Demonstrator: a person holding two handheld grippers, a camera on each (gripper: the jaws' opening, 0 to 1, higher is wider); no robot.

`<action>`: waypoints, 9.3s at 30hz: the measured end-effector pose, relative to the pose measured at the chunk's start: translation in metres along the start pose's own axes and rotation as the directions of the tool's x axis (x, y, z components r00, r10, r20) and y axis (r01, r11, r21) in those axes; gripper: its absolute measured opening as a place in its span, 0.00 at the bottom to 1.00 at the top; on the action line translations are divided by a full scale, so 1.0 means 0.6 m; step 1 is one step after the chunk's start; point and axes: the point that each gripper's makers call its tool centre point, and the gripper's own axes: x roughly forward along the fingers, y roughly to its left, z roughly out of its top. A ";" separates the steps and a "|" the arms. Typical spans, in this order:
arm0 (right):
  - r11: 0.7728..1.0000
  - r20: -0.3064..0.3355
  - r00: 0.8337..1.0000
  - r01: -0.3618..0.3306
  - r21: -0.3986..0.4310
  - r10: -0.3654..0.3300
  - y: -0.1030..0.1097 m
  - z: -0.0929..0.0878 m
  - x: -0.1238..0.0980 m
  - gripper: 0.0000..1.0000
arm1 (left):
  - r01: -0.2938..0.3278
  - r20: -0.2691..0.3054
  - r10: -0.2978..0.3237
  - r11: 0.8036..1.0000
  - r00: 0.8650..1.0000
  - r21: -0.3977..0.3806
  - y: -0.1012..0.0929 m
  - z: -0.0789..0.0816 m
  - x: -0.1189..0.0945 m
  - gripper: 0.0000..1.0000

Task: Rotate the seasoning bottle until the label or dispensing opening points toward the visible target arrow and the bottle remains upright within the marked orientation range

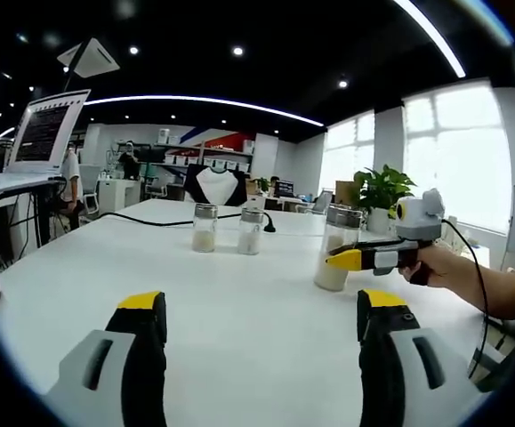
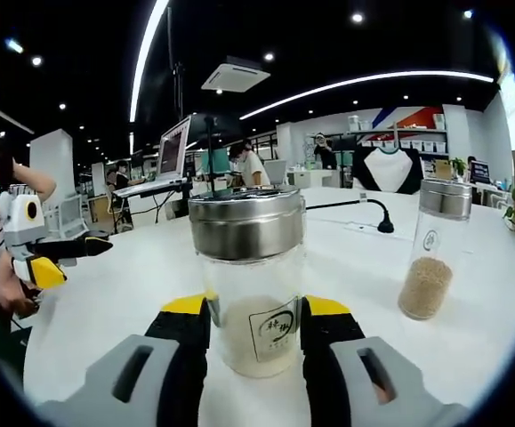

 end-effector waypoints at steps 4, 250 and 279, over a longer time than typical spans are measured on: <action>1.000 0.000 1.000 0.025 0.010 -0.025 -0.003 0.000 0.001 0.39 | -0.007 0.000 0.007 1.000 1.000 0.000 0.003 0.000 0.000 0.95; 0.966 0.030 0.968 -0.246 -0.083 0.249 -0.009 0.015 -0.022 0.56 | 0.002 0.014 -0.003 1.000 1.000 0.021 0.003 0.005 -0.002 0.98; 0.872 0.094 0.868 -0.478 -0.103 0.487 0.030 0.033 -0.007 0.42 | 0.017 0.004 -0.017 1.000 1.000 0.022 -0.004 0.000 0.005 0.98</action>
